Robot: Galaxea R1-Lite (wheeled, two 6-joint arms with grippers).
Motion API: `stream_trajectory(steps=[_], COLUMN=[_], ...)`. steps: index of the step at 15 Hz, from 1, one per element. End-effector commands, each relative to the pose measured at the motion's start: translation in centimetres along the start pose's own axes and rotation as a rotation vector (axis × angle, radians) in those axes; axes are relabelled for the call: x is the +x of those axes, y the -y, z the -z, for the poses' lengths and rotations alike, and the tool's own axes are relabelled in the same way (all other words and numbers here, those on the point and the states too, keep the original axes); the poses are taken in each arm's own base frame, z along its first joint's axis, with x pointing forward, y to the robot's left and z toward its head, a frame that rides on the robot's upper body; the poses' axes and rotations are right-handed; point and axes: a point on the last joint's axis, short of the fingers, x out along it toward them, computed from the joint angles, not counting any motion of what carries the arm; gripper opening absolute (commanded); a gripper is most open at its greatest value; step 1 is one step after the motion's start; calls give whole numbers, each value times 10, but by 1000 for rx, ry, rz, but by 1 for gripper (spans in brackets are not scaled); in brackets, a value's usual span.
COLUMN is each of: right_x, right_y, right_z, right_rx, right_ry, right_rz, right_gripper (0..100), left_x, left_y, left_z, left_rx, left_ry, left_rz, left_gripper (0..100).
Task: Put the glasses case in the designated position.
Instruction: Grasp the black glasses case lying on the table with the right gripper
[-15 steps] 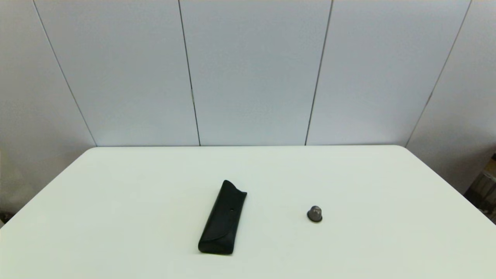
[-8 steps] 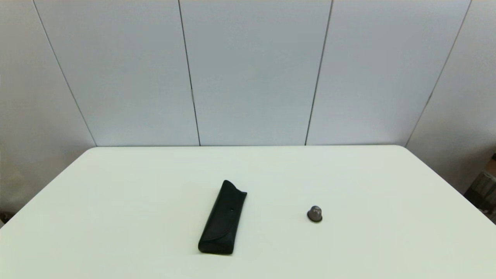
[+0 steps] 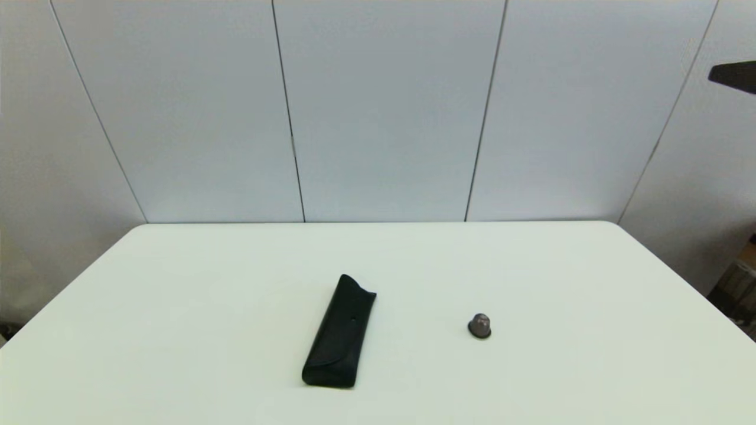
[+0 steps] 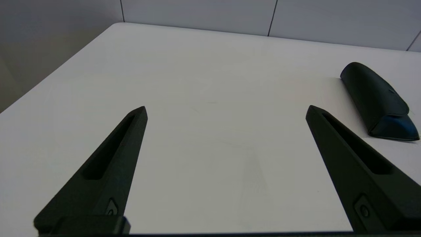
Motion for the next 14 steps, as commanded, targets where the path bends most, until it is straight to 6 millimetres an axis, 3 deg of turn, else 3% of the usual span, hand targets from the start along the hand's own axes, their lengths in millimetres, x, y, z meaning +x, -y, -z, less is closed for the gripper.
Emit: stream_trajectory(steps=[1, 8, 14], right_x=[33, 68, 82], right_y=[-24, -76, -116], right_z=[6, -8, -11], right_rx=[51, 169, 200], right_ry=[-92, -269, -403], right_rz=[-44, -135, -186], right_gripper=[100, 100, 100], left_x=[0, 0, 0], left_y=[0, 0, 0], left_z=[0, 0, 0], left_rx=[-1, -1, -1], left_ry=[-2, 1, -2], left_rz=[0, 0, 0], left_gripper=[100, 100, 100])
